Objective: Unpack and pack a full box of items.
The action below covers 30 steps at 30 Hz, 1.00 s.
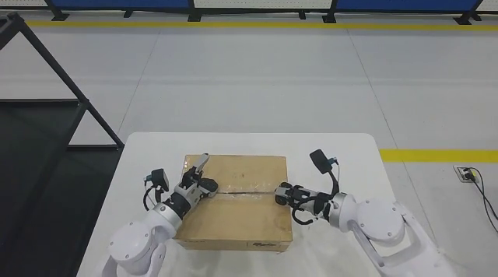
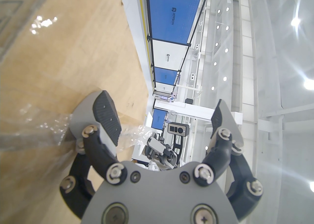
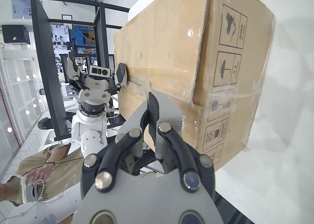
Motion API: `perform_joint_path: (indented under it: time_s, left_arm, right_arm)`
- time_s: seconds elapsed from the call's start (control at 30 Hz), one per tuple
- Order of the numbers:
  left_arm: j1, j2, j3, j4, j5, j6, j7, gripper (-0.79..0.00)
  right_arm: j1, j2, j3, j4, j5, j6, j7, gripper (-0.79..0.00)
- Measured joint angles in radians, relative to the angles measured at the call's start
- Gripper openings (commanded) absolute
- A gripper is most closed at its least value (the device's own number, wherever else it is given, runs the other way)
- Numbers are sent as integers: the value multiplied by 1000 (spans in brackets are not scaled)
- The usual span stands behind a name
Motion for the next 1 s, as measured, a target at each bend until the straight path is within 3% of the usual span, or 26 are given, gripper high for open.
perform_joint_path:
  time_s: [0.03, 0.57, 0.8, 0.83, 0.87, 0.9, 0.93, 0.97, 1.0]
  left_arm:
    - [1, 0, -1, 0, -1, 0, 0, 0]
    - [12, -1, -6, -11, -9, -2, 1, 0]
    - [16, -1, -9, -24, -14, -3, 0, 0]
    - [18, -1, -9, -26, -13, -4, -1, 0]
    - [19, -1, -9, -28, -13, -5, -2, 0]
    - [20, -1, -10, -29, -12, -6, -2, 0]
    - [21, -1, -11, -30, -13, -7, -2, 0]
    - [21, -1, -11, -30, -14, -7, -1, 0]
    - [21, -1, -12, -30, -16, -8, 0, 0]
  right_arm:
    - [1, 0, -1, 2, 0, 0, 0, 0]
    - [-8, 5, 30, -9, -7, 12, -7, 0]
    - [-48, 6, 79, -85, 46, -82, -60, 0]
    - [-45, 5, 74, -92, 43, -87, -65, -92]
    - [-40, 4, 65, -96, 43, -90, -68, -413]
    - [-29, 0, 51, -96, 48, -92, -70, -529]
    - [-17, -3, 38, -91, 52, -93, -67, -714]
    - [-3, -6, 22, -82, 56, -93, -63, -785]
    - [18, -11, -2, -66, 58, -91, -62, -785]
